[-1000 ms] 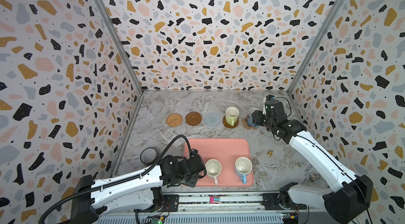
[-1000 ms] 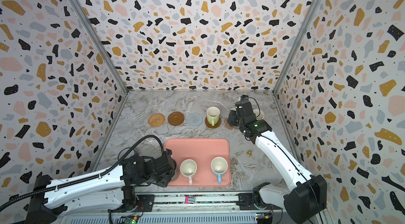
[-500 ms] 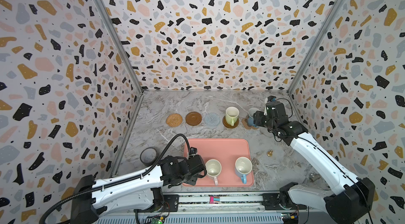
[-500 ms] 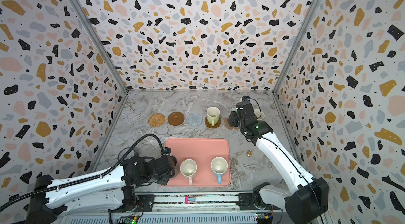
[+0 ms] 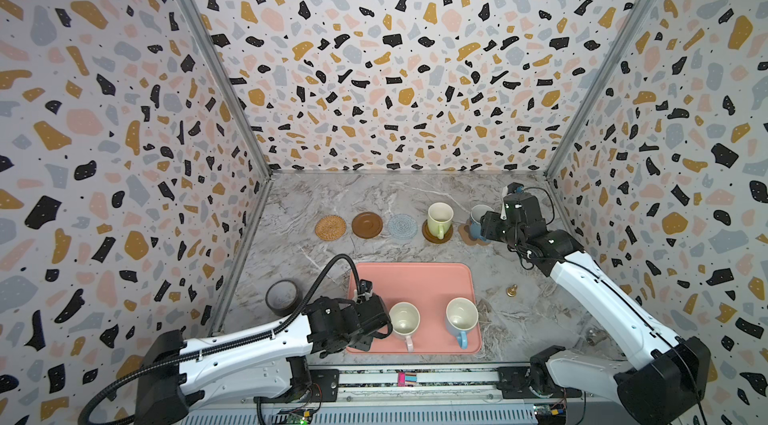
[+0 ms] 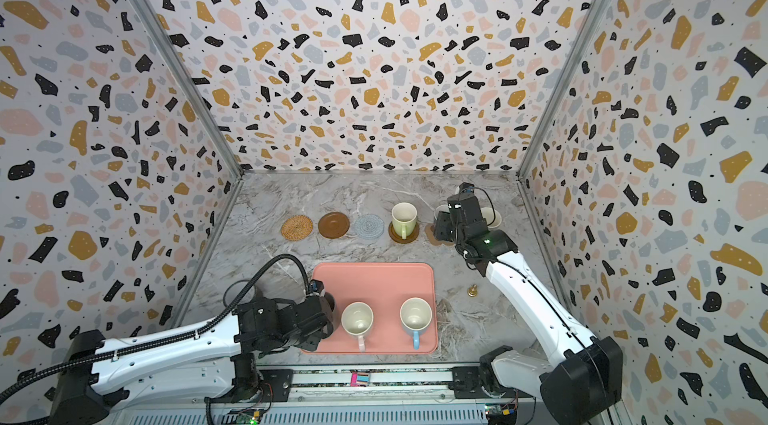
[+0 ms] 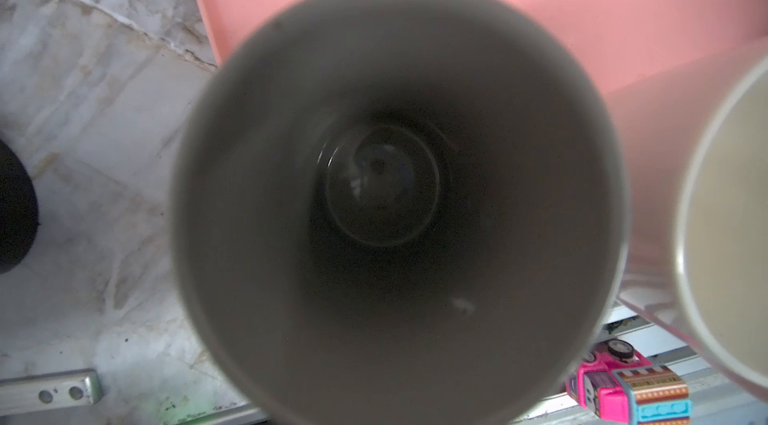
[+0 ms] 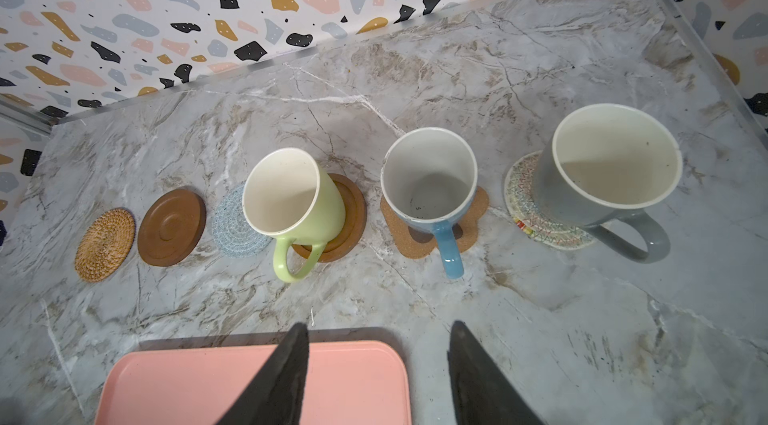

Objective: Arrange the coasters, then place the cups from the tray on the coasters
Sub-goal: 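Close left gripper on the grey mug's rim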

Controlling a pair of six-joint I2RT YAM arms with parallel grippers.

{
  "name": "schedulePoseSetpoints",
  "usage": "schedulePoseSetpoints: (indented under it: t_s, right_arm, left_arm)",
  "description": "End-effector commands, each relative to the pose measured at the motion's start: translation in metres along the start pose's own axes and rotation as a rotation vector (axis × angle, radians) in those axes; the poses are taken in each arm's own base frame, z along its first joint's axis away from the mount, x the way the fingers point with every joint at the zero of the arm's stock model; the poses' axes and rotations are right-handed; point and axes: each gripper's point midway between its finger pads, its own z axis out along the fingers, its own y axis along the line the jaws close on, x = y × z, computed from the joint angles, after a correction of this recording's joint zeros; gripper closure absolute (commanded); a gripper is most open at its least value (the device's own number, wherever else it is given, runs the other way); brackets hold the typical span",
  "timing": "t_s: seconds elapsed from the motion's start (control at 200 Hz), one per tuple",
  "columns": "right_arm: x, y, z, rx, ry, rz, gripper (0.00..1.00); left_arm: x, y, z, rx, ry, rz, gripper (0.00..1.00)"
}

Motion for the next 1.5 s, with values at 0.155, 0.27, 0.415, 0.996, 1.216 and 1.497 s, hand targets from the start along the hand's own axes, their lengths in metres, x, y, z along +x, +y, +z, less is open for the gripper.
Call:
schedulePoseSetpoints:
  t_s: [0.155,0.27,0.415,0.996,1.216,1.497]
  right_arm:
    - [-0.002,-0.003,-0.004,0.008,-0.008,0.011,0.44]
    - [-0.001,-0.002,-0.003,0.005,-0.003,0.012,0.44]
    - [-0.001,-0.003,-0.003,0.006,-0.003,0.013,0.44]
    - [-0.002,-0.003,-0.006,0.01,-0.008,0.017,0.44]
    - [-0.001,-0.004,-0.007,0.01,-0.006,0.016,0.44]
    - [0.0,-0.006,-0.01,0.013,-0.007,0.017,0.44]
  left_arm:
    - [-0.008,0.0,0.003,-0.013,-0.048,0.01,0.74]
    - [-0.009,-0.003,0.006,-0.006,-0.047,0.009,0.76]
    - [-0.013,-0.002,0.005,-0.016,-0.065,0.008,0.79]
    - [-0.026,-0.005,0.001,-0.008,-0.129,-0.02,0.88]
    - [-0.038,-0.007,-0.006,-0.007,-0.181,-0.044,0.9]
    - [-0.053,-0.014,-0.01,0.004,-0.231,-0.064,0.91]
